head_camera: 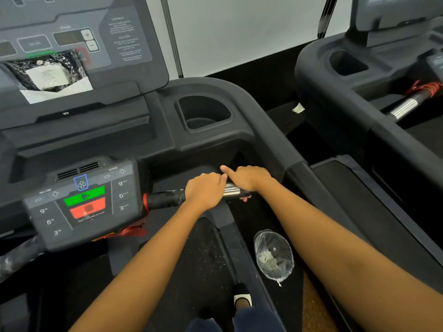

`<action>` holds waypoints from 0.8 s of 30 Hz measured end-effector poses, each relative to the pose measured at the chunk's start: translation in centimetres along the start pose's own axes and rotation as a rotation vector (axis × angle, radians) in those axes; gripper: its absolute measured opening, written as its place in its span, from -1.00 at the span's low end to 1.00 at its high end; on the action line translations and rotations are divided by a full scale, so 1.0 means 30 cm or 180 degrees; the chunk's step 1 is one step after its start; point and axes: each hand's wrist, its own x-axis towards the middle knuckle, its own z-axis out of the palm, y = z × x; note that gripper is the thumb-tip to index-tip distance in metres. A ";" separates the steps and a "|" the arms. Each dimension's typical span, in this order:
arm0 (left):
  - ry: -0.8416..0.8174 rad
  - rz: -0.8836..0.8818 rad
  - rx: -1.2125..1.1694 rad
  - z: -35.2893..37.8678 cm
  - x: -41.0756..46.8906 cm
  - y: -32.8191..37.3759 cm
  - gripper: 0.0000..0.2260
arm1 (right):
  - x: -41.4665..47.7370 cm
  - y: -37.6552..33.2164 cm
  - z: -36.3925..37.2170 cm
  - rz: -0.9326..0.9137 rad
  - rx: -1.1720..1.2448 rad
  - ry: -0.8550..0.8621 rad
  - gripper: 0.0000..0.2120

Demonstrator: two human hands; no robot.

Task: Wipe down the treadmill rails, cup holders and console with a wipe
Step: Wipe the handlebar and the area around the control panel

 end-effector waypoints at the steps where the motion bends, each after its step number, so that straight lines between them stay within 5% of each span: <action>1: 0.0000 -0.0004 -0.0002 0.002 0.000 -0.002 -0.56 | 0.009 -0.002 -0.008 0.0077 0.0057 -0.0181 -0.19; 2: 0.0003 -0.0006 0.0003 0.002 0.001 -0.002 -0.56 | 0.004 -0.002 -0.001 0.0080 0.0070 -0.0033 -0.22; 5: 0.0055 -0.0038 0.0072 0.009 0.000 0.003 -0.55 | -0.061 0.029 0.149 -0.0142 -0.0245 0.1971 -0.45; 7: 0.0093 -0.0071 0.0095 0.011 0.000 0.006 -0.56 | -0.096 0.042 0.271 -0.0280 -0.0049 0.2806 -0.65; 12: 0.0033 -0.0136 0.0005 0.012 0.001 0.011 -0.57 | -0.082 0.011 0.268 -0.0070 0.0032 0.2777 -0.58; 16: -0.0048 -0.0142 0.0001 -0.006 -0.001 0.010 -0.58 | -0.024 0.011 0.074 -0.0074 -0.0154 0.1244 -0.34; 18: -0.0065 -0.0085 -0.0061 -0.009 -0.004 0.005 -0.59 | -0.013 0.011 0.056 0.0044 -0.0057 0.0950 -0.32; 22: -0.0056 -0.0004 -0.0198 -0.009 -0.010 -0.001 -0.58 | -0.079 0.012 0.204 -0.0109 -0.0022 0.2548 -0.47; 24: -0.0035 0.0025 -0.0189 -0.007 -0.007 0.001 -0.58 | -0.105 0.050 0.290 -0.0501 0.0414 0.2670 -0.57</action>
